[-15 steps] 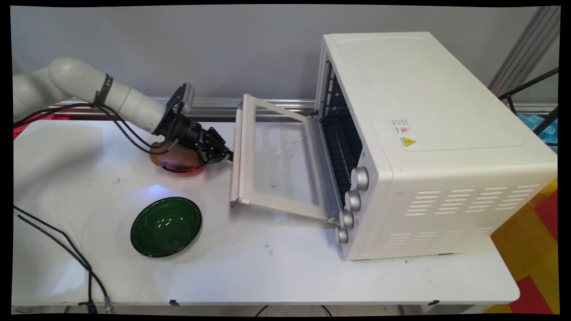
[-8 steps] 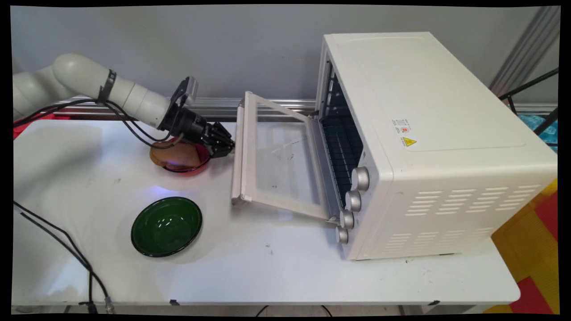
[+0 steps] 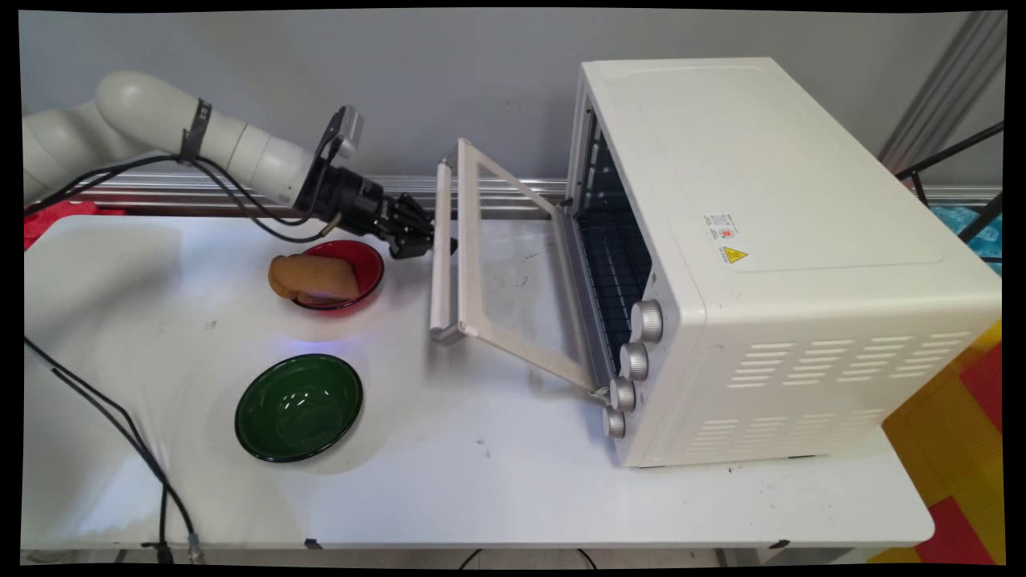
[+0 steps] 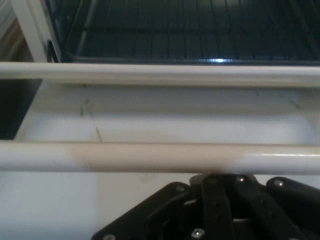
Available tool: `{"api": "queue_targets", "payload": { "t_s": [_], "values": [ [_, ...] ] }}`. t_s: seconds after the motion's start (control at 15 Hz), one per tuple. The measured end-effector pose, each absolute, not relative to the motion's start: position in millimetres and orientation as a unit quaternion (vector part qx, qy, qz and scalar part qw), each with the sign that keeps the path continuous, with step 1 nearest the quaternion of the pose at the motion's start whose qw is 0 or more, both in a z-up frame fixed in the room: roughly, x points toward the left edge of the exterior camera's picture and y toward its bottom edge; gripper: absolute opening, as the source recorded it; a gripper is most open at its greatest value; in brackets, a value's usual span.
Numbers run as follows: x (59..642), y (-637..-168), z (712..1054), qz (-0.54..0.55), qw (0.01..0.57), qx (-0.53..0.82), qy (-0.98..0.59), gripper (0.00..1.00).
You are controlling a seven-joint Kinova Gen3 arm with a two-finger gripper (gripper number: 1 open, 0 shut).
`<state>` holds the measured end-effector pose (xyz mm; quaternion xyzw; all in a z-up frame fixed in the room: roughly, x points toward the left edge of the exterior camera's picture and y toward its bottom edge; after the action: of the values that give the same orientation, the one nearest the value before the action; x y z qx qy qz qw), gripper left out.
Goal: Close the oven
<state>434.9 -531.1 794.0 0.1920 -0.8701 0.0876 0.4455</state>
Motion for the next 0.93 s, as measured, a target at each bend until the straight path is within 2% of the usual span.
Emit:
{"api": "queue_targets", "payload": {
  "t_s": [0.93],
  "values": [
    [386,-563,824,0.099,0.49,0.174,-0.848,0.0]
  ]
}}
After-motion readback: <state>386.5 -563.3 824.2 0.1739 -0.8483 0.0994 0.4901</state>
